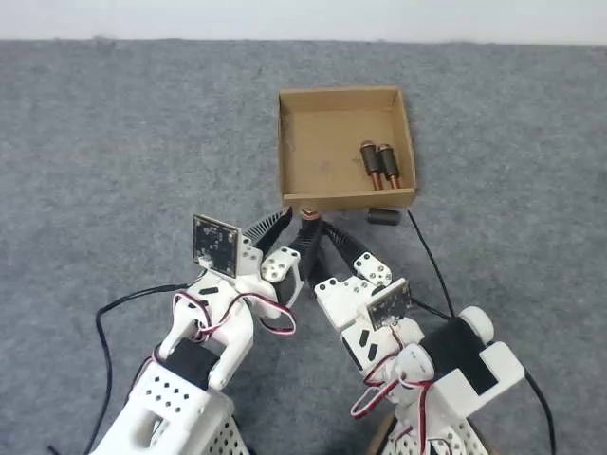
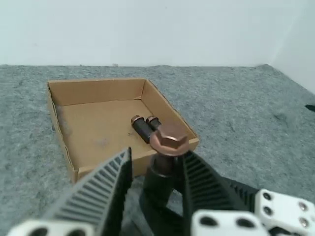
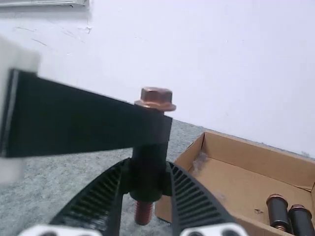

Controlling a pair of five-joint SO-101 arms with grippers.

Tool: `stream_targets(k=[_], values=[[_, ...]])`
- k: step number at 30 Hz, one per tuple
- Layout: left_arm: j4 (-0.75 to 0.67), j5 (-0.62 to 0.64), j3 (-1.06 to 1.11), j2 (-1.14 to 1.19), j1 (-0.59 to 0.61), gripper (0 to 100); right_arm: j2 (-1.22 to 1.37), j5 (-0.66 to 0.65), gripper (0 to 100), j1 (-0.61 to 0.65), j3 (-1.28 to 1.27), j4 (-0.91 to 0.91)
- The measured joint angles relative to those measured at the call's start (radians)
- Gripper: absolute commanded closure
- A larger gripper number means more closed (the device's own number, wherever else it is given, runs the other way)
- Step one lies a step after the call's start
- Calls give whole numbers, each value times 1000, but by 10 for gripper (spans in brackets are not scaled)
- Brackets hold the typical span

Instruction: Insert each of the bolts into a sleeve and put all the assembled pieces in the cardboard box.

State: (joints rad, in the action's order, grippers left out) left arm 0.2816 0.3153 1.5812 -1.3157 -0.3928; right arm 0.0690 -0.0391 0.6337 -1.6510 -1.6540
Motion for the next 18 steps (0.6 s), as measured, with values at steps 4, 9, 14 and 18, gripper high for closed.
stream_targets(k=[4, 9, 14, 18], values=[[21, -5, 21, 11, 0, 848, 5, 0, 992, 0, 0, 0], [23, 0, 26, 9, -5, 847, 5, 0, 992, 2, 0, 0], [23, 0, 26, 9, -5, 845, 5, 0, 992, 2, 0, 0], [23, 2, 26, 9, -5, 847, 5, 0, 992, 2, 0, 0]])
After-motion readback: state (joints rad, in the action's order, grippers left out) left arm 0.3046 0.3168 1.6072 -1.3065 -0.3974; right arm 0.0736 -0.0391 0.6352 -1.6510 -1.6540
